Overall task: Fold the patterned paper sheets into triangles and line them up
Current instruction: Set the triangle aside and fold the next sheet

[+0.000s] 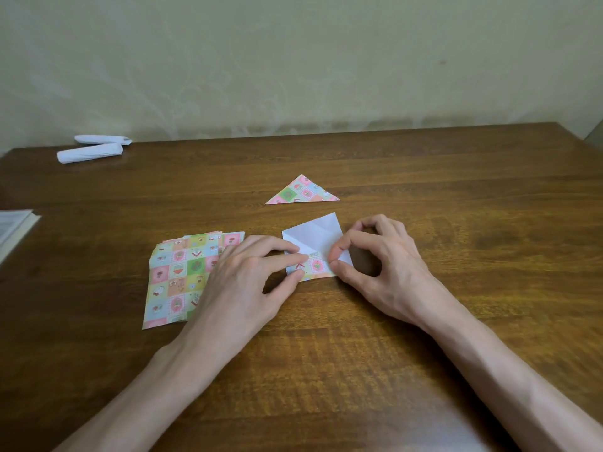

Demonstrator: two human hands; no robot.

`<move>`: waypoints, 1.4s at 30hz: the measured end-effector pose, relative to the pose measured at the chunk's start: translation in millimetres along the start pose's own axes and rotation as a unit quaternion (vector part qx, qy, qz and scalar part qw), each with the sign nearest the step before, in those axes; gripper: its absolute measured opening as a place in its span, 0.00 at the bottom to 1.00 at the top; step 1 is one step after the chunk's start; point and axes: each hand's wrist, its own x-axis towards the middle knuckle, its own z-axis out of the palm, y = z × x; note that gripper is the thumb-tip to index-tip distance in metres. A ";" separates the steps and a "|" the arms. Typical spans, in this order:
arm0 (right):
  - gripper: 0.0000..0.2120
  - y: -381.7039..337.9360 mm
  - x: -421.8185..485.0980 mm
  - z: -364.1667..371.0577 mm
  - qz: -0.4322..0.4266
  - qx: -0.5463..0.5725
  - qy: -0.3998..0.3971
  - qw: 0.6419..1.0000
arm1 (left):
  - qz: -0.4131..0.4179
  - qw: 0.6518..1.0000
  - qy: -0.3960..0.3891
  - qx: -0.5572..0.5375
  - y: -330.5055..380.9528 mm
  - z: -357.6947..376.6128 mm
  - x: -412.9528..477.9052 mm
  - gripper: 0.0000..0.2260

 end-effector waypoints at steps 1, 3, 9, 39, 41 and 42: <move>0.04 0.3 -0.2 0.2 -0.003 0.002 0.003 1.000 | 0.001 1.000 0.003 -0.001 -0.1 0.5 0.3 0.11; 0.03 0.2 -0.7 0.4 -0.006 0.009 0.009 1.000 | 0.000 1.000 0.008 -0.002 -0.3 1.0 0.8 0.10; 0.04 -0.9 -1.9 0.7 -0.009 0.027 0.024 0.999 | 0.002 1.000 0.015 -0.007 -1.3 2.1 1.7 0.09; 0.23 -19.2 -2.7 19.3 0.027 -0.068 0.089 0.993 | -0.042 0.994 -0.061 -0.074 -4.4 -15.3 12.3 0.12; 0.23 -19.1 -3.4 19.4 0.027 -0.071 0.088 0.993 | -0.047 0.992 -0.081 -0.083 -6.6 -19.3 13.4 0.14; 0.24 -19.7 -4.1 19.8 0.027 -0.076 0.088 0.993 | -0.048 0.992 -0.084 -0.084 -6.5 -20.2 13.5 0.14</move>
